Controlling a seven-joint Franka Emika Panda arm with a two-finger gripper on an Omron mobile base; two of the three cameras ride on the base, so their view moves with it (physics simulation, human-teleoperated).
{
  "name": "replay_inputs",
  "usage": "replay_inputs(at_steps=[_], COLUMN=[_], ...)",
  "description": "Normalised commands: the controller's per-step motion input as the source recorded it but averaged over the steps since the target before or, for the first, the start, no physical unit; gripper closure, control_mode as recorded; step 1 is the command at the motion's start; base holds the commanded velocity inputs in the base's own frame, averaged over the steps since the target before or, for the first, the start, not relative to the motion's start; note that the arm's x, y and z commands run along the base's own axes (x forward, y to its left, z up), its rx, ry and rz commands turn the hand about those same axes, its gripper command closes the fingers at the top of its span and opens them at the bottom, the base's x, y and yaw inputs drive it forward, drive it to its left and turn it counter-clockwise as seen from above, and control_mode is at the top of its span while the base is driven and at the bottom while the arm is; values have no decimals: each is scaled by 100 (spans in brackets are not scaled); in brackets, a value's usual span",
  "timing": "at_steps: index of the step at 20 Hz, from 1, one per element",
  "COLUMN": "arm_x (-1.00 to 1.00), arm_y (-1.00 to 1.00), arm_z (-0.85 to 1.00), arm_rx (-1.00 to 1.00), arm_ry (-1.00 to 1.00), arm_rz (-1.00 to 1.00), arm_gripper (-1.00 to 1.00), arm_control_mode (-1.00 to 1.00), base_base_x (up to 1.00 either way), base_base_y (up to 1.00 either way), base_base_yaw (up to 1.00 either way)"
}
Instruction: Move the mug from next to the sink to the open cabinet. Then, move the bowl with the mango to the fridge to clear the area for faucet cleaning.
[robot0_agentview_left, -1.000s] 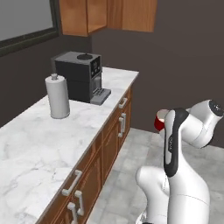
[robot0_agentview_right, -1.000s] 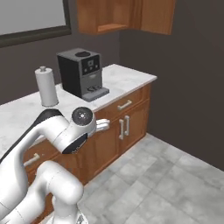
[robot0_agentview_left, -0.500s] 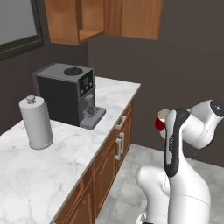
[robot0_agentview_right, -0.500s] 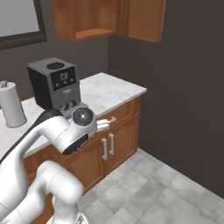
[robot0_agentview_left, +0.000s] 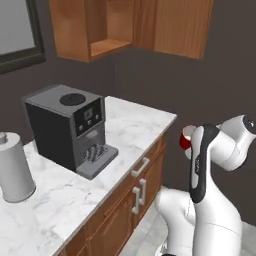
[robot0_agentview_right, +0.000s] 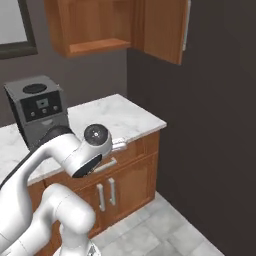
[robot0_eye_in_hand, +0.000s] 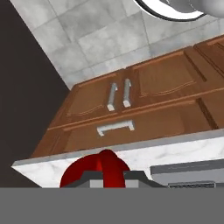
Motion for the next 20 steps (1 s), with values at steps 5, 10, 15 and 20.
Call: replay_inputs(at_steps=[5,10,15,20], arm_x=[0,0,0,0], arm_y=[0,0,0,0], arm_z=[0,0,0,0], arm_rx=[0,0,0,0], arm_ry=[0,0,0,0], arm_rz=[0,0,0,0], arm_gripper=[100,100,100,100], arm_control_mode=[100,100,100,100], base_base_x=[89,88,83,71], base_base_y=[-48,-32,-38,-63], base_base_yaw=[50,51,45,30])
